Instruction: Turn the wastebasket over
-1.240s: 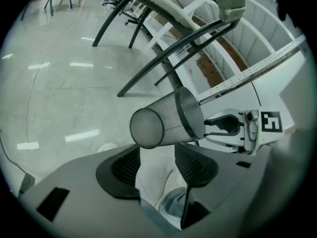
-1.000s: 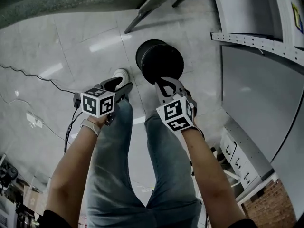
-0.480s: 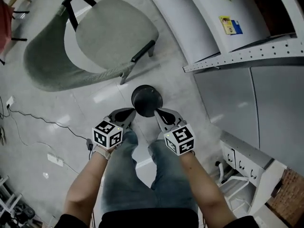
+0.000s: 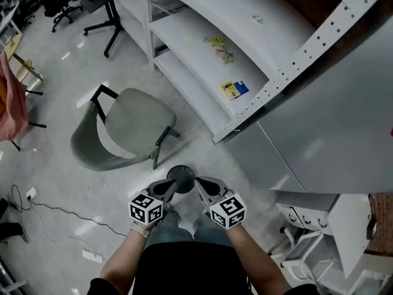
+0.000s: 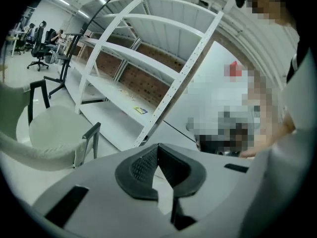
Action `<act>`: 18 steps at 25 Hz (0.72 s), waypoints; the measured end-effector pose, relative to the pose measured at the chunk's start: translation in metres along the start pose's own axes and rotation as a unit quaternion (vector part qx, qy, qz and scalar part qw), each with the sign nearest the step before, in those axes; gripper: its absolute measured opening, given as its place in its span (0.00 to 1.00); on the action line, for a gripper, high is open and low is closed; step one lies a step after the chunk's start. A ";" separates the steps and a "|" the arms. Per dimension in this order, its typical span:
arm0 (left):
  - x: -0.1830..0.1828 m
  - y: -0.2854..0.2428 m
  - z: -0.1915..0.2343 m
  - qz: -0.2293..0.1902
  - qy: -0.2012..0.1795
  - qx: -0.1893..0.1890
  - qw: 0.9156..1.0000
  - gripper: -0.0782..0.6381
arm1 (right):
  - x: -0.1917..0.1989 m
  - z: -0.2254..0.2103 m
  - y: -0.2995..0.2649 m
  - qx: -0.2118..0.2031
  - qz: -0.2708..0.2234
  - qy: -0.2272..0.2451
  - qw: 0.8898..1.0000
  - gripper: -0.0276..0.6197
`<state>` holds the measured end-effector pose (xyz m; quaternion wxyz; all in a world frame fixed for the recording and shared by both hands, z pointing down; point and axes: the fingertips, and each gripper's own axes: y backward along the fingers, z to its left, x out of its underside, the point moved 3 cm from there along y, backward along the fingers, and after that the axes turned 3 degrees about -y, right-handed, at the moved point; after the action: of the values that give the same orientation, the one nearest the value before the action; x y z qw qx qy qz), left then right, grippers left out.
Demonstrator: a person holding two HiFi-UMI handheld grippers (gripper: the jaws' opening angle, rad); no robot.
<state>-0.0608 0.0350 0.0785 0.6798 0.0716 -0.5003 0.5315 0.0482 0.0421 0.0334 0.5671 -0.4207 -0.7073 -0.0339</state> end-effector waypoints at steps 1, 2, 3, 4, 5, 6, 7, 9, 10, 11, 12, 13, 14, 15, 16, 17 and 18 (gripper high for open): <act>-0.014 0.004 -0.010 -0.002 -0.002 0.005 1.000 0.13 | -0.015 0.004 0.010 0.003 -0.011 -0.003 1.000 0.06; -0.028 0.009 -0.021 -0.002 -0.008 0.013 1.000 0.13 | -0.029 0.008 0.020 0.004 -0.022 -0.007 1.000 0.06; -0.043 0.012 -0.031 -0.003 -0.017 0.021 1.000 0.13 | -0.043 0.012 0.029 0.005 -0.033 -0.008 0.999 0.06; -0.057 0.016 -0.041 -0.004 -0.027 0.026 0.999 0.13 | -0.057 0.015 0.038 0.005 -0.043 -0.007 0.999 0.06; -0.071 0.019 -0.050 -0.006 -0.037 0.028 0.999 0.13 | -0.070 0.018 0.046 0.005 -0.052 -0.003 0.999 0.06; -0.083 0.023 -0.059 -0.009 -0.045 0.029 0.999 0.13 | -0.082 0.022 0.054 0.004 -0.060 0.002 0.998 0.06; -0.097 0.026 -0.066 -0.017 -0.050 0.030 0.998 0.13 | -0.094 0.024 0.062 0.005 -0.068 0.005 0.998 0.06; -0.128 0.029 -0.079 -0.043 -0.059 0.038 0.997 0.13 | -0.121 0.026 0.076 0.009 -0.092 0.006 0.996 0.06; -0.142 0.032 -0.085 -0.056 -0.066 0.042 0.995 0.13 | -0.132 0.027 0.083 0.011 -0.106 0.002 0.994 0.06; -0.153 0.035 -0.091 -0.067 -0.074 0.046 0.994 0.13 | -0.139 0.028 0.089 0.012 -0.119 -0.005 0.993 0.06; -0.162 0.037 -0.097 -0.075 -0.085 0.048 0.992 0.13 | -0.144 0.029 0.095 0.013 -0.130 -0.010 0.991 0.06; -0.170 0.037 -0.102 -0.083 -0.098 0.049 0.991 0.13 | -0.147 0.028 0.099 0.014 -0.139 -0.012 0.990 0.06; -0.177 0.037 -0.106 -0.090 -0.112 0.050 0.988 0.13 | -0.150 0.025 0.103 0.016 -0.145 -0.010 0.989 0.06; -0.183 0.036 -0.109 -0.096 -0.126 0.050 0.986 0.13 | -0.152 0.022 0.105 0.018 -0.147 -0.005 0.989 0.06; -0.188 0.035 -0.111 -0.100 -0.136 0.050 0.984 0.13 | -0.153 0.020 0.106 0.021 -0.147 0.002 0.989 0.06; -0.191 0.035 -0.113 -0.103 -0.142 0.051 0.983 0.13 | -0.153 0.017 0.107 0.025 -0.147 0.007 0.989 0.06; -0.193 0.034 -0.114 -0.105 -0.142 0.053 0.983 0.13 | -0.154 0.015 0.108 0.027 -0.147 0.011 0.989 0.06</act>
<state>-0.0067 -0.0044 -0.1381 0.6495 0.2345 -0.5522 0.4672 0.1062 0.0340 -0.1459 0.5744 -0.2960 -0.7562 -0.1025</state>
